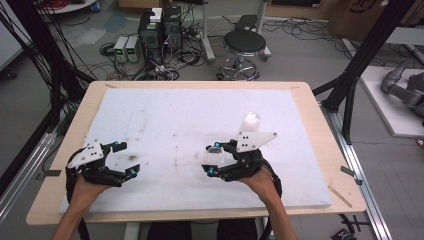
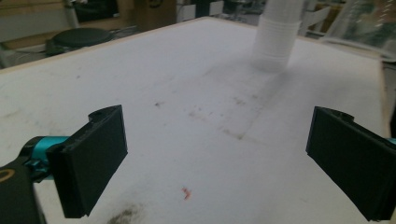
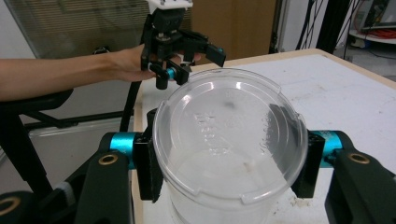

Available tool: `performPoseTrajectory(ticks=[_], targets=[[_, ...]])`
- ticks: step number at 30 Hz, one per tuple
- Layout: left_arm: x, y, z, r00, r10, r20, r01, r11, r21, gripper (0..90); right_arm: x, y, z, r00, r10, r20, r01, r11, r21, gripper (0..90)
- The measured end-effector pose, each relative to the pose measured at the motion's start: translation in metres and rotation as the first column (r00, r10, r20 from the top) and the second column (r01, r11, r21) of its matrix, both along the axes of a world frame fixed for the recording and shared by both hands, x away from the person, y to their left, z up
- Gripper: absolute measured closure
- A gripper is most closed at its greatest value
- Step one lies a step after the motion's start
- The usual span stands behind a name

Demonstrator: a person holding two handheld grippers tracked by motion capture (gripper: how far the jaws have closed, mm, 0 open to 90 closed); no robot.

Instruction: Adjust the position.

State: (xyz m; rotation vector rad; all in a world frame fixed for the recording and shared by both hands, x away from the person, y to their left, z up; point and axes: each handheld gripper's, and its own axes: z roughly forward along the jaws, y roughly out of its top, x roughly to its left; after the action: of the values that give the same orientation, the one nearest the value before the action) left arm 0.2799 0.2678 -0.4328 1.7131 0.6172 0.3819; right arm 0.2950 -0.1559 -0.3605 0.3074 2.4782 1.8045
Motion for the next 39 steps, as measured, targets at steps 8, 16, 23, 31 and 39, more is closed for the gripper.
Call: performPoseTrajectory(ticks=[8, 16, 23, 31, 39], targets=[[0.004, -0.008, 0.017, 0.9872, -0.157, 0.031, 0.158, 0.9868, -0.038, 5.2, 0.001, 0.0, 0.0, 1.0, 0.005, -0.002, -0.005, 0.9998, 0.021, 41.9], [0.009, -0.045, 0.029, 0.9634, -0.256, 0.079, 0.262, 0.9618, -0.079, 5.1, 0.002, 0.006, 0.001, 0.9997, 0.026, -0.002, -0.025, 0.9977, 0.063, 41.9], [0.011, -0.078, 0.037, 0.9374, -0.33, 0.11, 0.341, 0.935, -0.098, 5.2, 0.003, 0.011, 0.0, 0.9989, 0.048, -0.005, -0.047, 0.9925, 0.113, 41.9], [0.01, -0.116, 0.041, 0.9077, -0.395, 0.141, 0.411, 0.9051, -0.109, 5.2, 0.002, 0.01, 0.002, 0.9977, 0.067, 0.012, -0.068, 0.9812, 0.18, 41.9], [0.009, -0.141, 0.039, 0.8934, -0.423, 0.15, 0.442, 0.8887, -0.123, 5.2, 0.002, 0.011, 0.001, 0.9971, 0.076, 0.008, -0.076, 0.9801, 0.184, 41.9]])
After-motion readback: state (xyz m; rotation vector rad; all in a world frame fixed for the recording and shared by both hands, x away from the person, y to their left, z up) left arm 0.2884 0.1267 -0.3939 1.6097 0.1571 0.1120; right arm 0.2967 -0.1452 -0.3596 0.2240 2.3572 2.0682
